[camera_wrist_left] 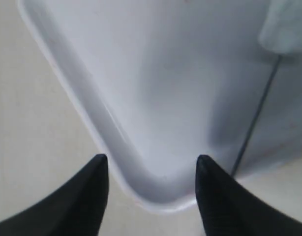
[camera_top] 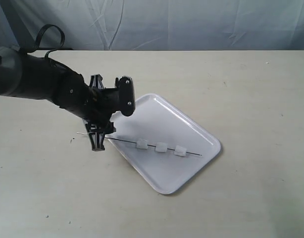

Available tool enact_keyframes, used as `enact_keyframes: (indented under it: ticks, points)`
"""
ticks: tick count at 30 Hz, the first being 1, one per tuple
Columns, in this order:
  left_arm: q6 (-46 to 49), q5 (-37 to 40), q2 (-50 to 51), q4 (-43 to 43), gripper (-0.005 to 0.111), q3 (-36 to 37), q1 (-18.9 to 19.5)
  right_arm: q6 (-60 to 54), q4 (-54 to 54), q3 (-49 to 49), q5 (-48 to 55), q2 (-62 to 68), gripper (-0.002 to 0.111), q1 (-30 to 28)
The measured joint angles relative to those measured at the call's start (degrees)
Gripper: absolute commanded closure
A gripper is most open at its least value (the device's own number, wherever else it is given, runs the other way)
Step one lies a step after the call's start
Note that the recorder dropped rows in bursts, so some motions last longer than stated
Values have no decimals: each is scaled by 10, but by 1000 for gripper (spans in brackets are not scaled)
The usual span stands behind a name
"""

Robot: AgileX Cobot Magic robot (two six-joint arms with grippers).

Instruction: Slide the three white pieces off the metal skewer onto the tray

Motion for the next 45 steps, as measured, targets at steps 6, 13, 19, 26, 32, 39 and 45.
enact_keyframes:
  ticks: [6,13,19,26,32,39,45]
  points:
    - [0,-34,0,-9,55,-2,0,0,0,0,5,53,109,27]
    - [2,40,0,-36,55,-22,0,0,0,0,-4,95,109,50]
    - [144,148,0,-183,55,-59,0,0,0,0,-7,96,109,51]
    - [282,173,1,-318,55,-68,0,0,5,0,-8,96,109,51]
    - [291,166,1,-308,55,-68,0,0,14,0,-15,96,109,51]
    - [289,160,25,-308,55,-72,0,0,16,0,-15,96,109,51]
    - [269,173,57,-292,55,-89,0,0,16,0,-16,96,109,51]
